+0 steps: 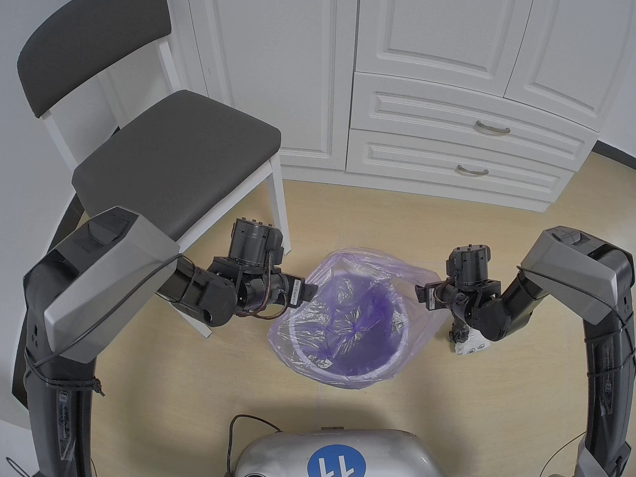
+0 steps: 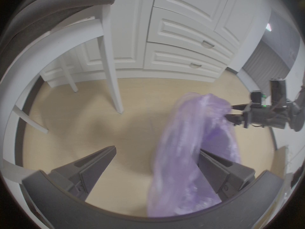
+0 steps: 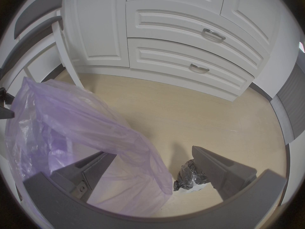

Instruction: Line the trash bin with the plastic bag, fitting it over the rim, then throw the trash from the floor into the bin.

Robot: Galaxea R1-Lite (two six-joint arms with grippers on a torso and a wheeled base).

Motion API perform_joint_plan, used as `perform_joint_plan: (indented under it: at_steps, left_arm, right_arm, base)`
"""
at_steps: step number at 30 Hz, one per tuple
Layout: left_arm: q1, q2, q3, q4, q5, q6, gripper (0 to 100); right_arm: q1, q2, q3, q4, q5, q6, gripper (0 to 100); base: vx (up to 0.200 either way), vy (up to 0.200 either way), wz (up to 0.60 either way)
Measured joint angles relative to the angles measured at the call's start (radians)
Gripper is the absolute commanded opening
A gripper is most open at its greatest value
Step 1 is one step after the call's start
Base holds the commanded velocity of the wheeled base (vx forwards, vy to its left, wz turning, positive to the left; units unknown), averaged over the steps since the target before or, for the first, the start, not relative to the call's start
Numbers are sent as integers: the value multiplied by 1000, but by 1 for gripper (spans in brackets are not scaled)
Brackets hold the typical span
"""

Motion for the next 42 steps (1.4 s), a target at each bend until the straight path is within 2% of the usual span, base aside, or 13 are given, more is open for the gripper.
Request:
perform_joint_plan:
  at_steps: [4,16,26,36,42]
  left_arm:
    - [27,52,-65,2,79,28,100]
    - [61,156,-209,4,118,17,100]
    - [79,243,-366,12,146,-40,100]
    - [97,304,-378,25,146,-42,100]
    - [105,295,-310,26,123,-38,100]
  right_arm:
    - [0,17,-31,-1,0,33,100]
    - [-5,57,-104,-12,0,94,100]
    - [-22,141,-241,-7,1,193,100]
    - [-40,211,-294,22,1,199,100]
    - [-47,221,-293,39,2,198,100]
  base:
    - [0,0,0]
    - [0,0,0]
    - [0,0,0]
    - [0,0,0]
    - [0,0,0]
